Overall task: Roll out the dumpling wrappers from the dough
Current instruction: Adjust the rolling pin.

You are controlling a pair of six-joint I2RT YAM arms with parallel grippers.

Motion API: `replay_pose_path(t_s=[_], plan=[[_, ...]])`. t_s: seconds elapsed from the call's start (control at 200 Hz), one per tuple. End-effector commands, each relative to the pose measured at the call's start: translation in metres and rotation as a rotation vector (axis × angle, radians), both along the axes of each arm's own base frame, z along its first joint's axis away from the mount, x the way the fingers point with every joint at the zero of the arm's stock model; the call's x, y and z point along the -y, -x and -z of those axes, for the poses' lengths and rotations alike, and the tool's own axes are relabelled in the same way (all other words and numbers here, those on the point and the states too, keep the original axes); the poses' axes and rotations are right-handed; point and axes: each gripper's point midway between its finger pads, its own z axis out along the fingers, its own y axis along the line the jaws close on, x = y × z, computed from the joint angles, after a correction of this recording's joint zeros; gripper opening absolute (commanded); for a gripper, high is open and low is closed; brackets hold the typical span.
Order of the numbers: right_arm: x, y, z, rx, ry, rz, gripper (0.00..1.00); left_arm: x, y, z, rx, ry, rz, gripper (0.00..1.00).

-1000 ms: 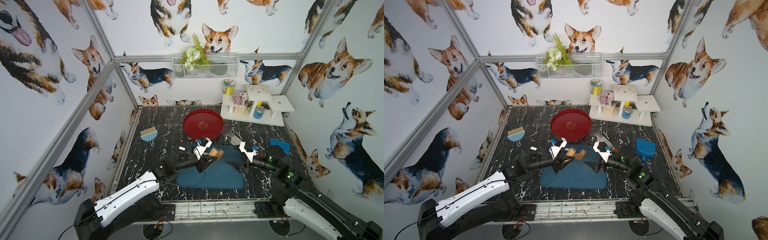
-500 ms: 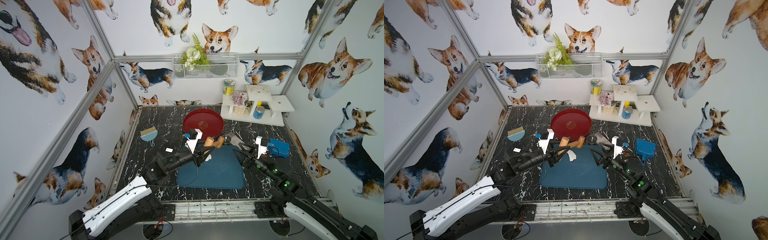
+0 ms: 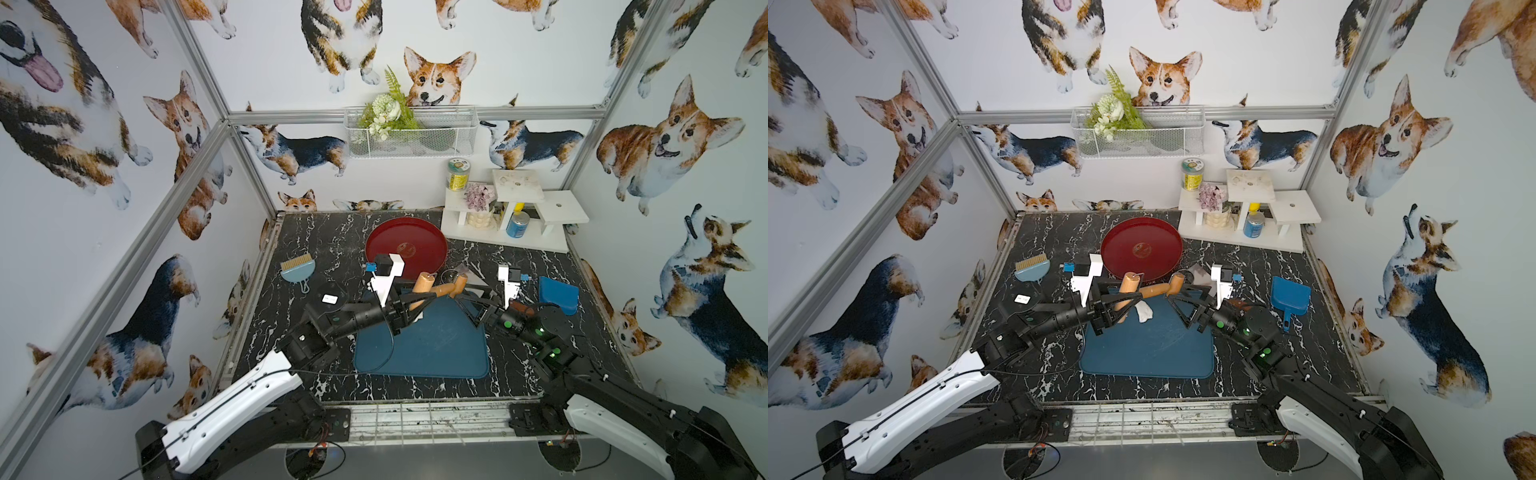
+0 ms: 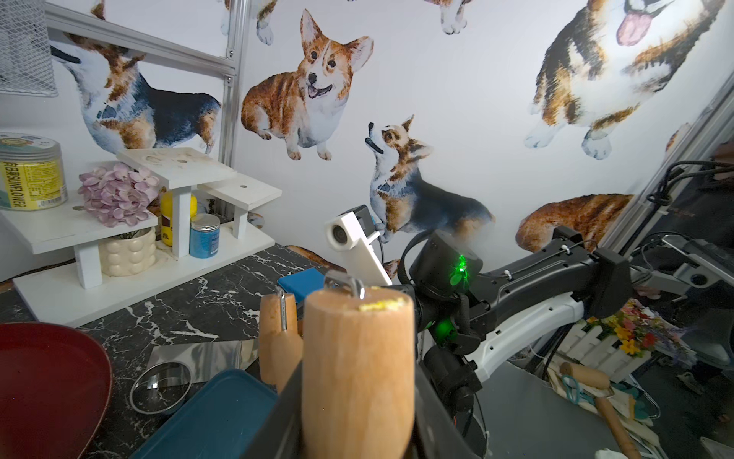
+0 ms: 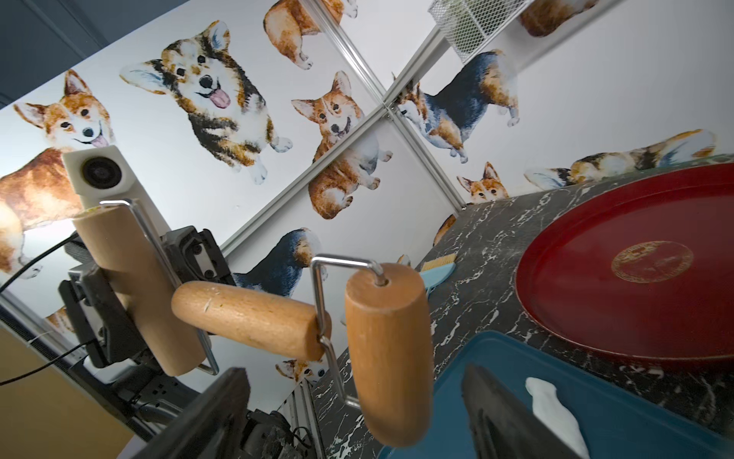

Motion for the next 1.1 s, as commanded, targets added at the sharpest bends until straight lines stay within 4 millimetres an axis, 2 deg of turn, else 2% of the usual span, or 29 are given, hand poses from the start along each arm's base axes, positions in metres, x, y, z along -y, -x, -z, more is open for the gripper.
replay_pose_path(t_s=[0.0,0.12,0.215,0.495,0.631,0.711,0.816,0.826,0.836,0.921,1.096], plan=[[-0.003,0.016,-0.035,0.135,-0.072,-0.072,0.89,0.0,0.01,-0.025,0.049,0.081,0.053,0.0],[-0.009,0.02,-0.042,0.166,-0.074,-0.114,0.87,0.002,0.011,-0.028,0.043,0.101,0.069,0.0],[-0.011,0.028,-0.051,0.2,-0.094,-0.158,0.82,0.001,0.009,-0.027,0.042,0.102,0.051,0.0],[-0.002,0.04,-0.062,0.231,-0.122,-0.16,0.64,-0.009,-0.024,-0.01,-0.026,0.079,-0.138,0.0],[0.002,0.041,-0.065,0.234,-0.123,-0.136,0.55,-0.01,-0.032,-0.006,-0.042,0.108,-0.167,0.0],[0.003,0.042,-0.067,0.23,-0.127,-0.135,0.53,-0.011,-0.037,-0.006,-0.046,0.135,-0.186,0.0],[0.005,0.041,-0.068,0.212,-0.14,-0.131,0.51,-0.012,-0.039,-0.012,-0.038,0.172,-0.194,0.0],[0.005,0.04,-0.068,0.21,-0.141,-0.13,0.51,-0.011,-0.041,0.0,-0.053,0.155,-0.197,0.0],[0.005,0.04,-0.068,0.206,-0.142,-0.129,0.51,-0.01,-0.041,0.003,-0.057,0.151,-0.197,0.0],[0.006,0.035,-0.067,0.177,-0.149,-0.112,0.48,-0.009,-0.043,0.005,-0.057,0.16,-0.199,0.0],[0.008,0.02,-0.06,0.099,-0.151,-0.051,0.36,-0.011,-0.048,0.015,-0.068,0.179,-0.228,0.0]])
